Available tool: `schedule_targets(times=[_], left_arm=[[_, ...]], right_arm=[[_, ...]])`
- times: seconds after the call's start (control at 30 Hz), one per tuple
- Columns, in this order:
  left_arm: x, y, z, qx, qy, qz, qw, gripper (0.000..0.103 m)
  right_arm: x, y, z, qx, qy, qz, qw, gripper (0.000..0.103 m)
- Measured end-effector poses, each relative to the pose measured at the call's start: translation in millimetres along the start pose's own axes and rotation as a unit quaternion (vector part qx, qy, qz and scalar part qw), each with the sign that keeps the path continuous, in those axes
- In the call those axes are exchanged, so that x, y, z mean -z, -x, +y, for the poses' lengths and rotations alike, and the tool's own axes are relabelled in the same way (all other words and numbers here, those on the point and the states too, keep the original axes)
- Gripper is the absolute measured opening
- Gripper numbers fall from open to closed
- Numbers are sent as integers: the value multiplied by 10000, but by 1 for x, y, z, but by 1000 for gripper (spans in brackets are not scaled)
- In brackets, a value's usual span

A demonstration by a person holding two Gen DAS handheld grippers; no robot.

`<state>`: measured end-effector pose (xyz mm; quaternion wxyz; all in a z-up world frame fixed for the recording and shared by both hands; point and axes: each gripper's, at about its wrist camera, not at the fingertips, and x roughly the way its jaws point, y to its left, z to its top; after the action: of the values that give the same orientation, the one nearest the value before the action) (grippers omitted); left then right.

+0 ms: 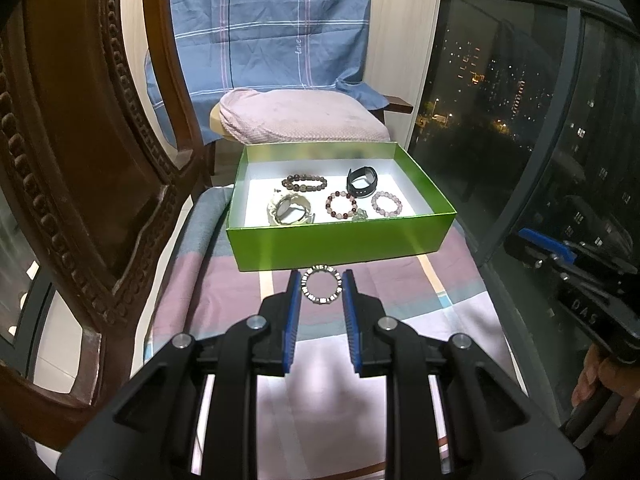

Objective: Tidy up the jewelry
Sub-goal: 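Lift both held rings and carry them toward the green box, then lower both rings into the green box and open both tools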

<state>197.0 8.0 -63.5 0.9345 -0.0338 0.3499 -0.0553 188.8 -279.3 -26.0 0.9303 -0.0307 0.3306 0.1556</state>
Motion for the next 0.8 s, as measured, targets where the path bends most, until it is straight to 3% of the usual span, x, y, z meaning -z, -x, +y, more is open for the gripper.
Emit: schedule_targets(times=[0.2, 0.33, 0.63, 0.67, 0.7, 0.73, 0.8], left_arm=[[-1, -3, 5, 70, 110, 21, 9999, 20], [-2, -4, 4, 169, 148, 41, 9997, 20], [-5, -12, 14, 190, 226, 137, 9995, 20], [-6, -13, 17, 173, 248, 155, 9994, 20], [-5, -13, 18, 164, 263, 171, 9994, 20], [-5, -14, 19, 155, 267, 180, 9994, 20], [-5, -15, 21, 141, 256, 194, 9994, 20]], right_arm=[[-3, -10, 1, -161, -91, 76, 9998, 21], [-29, -21, 2, -103, -37, -109, 9999, 21], [-104, -118, -2, 402, 83, -51, 9991, 21], [-108, -129, -3, 421, 66, 43, 9991, 26], [-110, -134, -6, 446, 15, 80, 9990, 41], [-110, -135, -9, 479, -43, 67, 9988, 48], [-109, -124, -12, 533, -156, -114, 9984, 54]])
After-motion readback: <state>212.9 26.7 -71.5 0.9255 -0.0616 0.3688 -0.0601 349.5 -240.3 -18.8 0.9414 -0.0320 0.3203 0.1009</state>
